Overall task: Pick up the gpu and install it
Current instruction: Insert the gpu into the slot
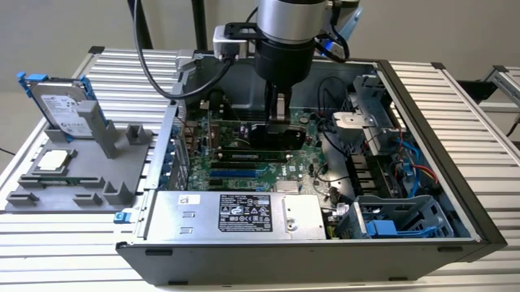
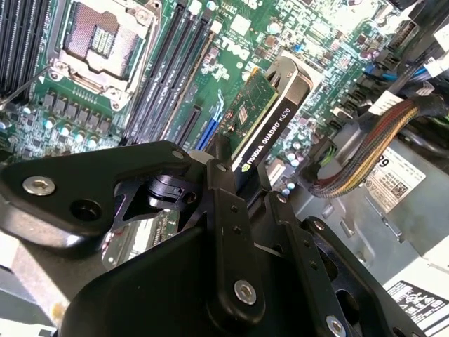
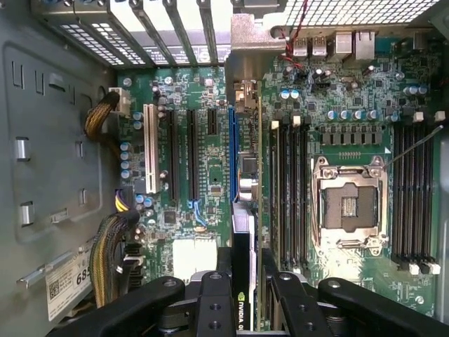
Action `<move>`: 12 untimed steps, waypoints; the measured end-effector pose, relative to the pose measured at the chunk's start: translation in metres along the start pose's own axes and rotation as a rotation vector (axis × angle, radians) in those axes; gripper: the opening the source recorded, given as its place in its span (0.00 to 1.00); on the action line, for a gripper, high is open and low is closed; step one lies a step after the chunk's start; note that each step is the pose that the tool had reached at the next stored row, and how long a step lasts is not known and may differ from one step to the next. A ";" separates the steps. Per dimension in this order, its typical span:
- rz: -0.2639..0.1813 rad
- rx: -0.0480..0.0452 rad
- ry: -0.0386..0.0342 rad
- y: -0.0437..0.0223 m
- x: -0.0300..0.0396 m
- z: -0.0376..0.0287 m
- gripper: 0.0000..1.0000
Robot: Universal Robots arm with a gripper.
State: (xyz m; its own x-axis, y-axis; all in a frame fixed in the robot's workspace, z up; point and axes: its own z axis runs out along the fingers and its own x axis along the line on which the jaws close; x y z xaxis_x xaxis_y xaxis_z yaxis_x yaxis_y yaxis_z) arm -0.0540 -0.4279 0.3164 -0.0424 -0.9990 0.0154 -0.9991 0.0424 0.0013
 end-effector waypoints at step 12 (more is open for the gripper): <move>0.000 -0.0001 0.0004 0.0001 -0.0001 0.0046 0.00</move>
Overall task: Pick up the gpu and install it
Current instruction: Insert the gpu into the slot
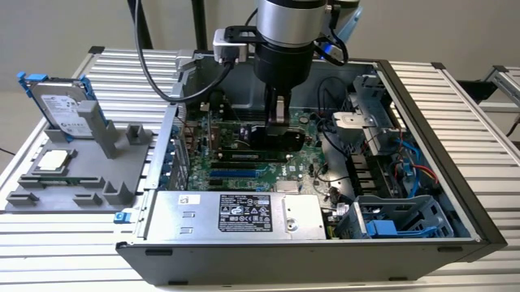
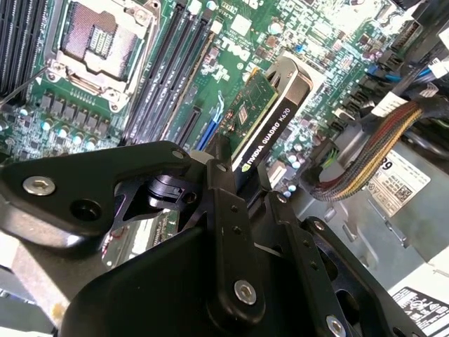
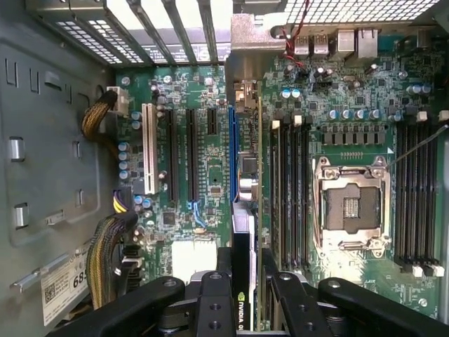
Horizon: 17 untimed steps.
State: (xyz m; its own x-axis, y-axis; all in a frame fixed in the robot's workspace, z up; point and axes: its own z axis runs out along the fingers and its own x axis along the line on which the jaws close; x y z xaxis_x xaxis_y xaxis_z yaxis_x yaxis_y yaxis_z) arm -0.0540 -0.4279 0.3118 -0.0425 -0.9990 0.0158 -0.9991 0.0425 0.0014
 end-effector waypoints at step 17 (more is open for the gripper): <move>0.000 -0.0003 -0.0025 0.0001 -0.0001 0.0030 0.00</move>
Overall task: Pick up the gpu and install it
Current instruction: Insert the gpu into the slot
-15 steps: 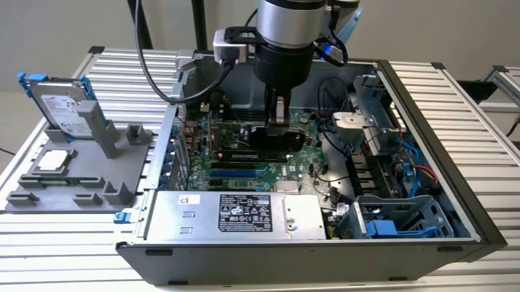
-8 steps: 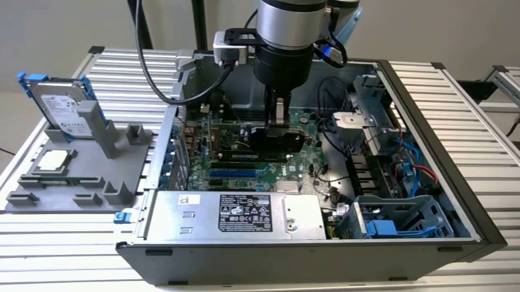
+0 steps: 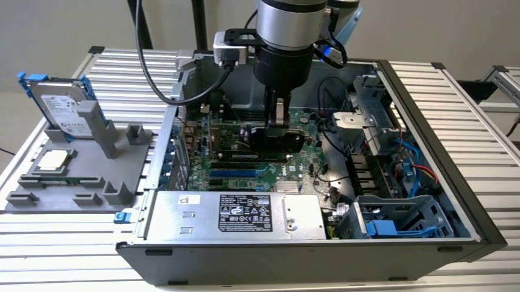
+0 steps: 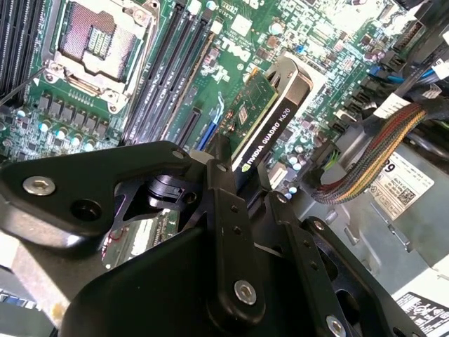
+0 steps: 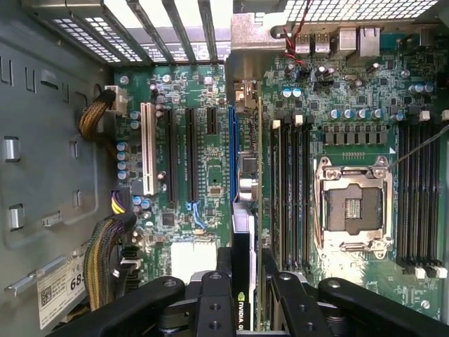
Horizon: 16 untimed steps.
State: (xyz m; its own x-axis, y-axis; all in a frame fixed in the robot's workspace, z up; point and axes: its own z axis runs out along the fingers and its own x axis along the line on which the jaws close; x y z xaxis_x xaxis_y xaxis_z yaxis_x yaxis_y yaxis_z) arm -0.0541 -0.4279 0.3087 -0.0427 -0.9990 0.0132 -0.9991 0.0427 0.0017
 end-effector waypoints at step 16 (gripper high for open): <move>0.000 -0.0004 -0.0089 0.0000 0.0000 0.0040 0.00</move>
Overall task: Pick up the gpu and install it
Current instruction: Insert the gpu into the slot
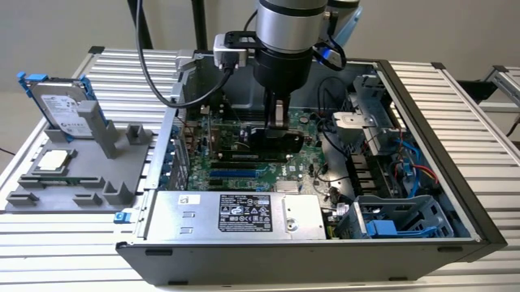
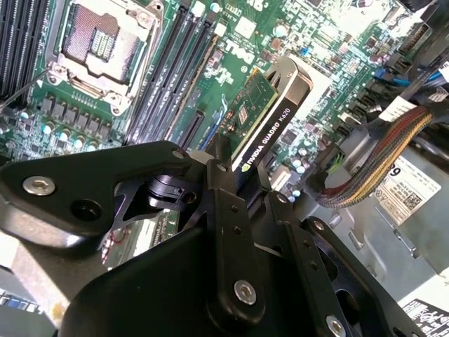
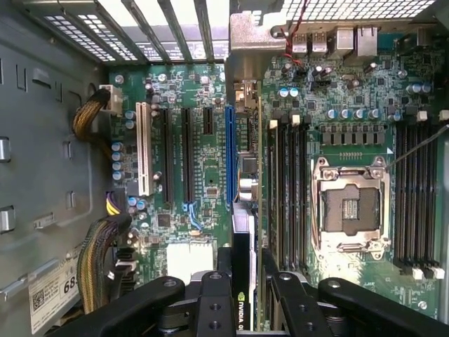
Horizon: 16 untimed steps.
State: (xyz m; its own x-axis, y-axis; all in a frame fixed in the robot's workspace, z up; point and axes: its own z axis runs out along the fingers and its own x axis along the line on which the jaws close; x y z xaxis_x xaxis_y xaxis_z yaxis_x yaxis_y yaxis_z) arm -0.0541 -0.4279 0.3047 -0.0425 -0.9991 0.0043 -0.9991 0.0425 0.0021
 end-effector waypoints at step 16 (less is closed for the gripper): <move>0.002 0.0000 -0.0001 0.0008 0.0000 0.0037 0.00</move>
State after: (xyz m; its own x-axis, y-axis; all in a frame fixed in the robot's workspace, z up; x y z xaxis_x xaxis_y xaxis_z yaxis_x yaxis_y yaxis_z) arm -0.0549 -0.4279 0.3010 -0.0443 -0.9990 0.0042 -0.9990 0.0443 0.0021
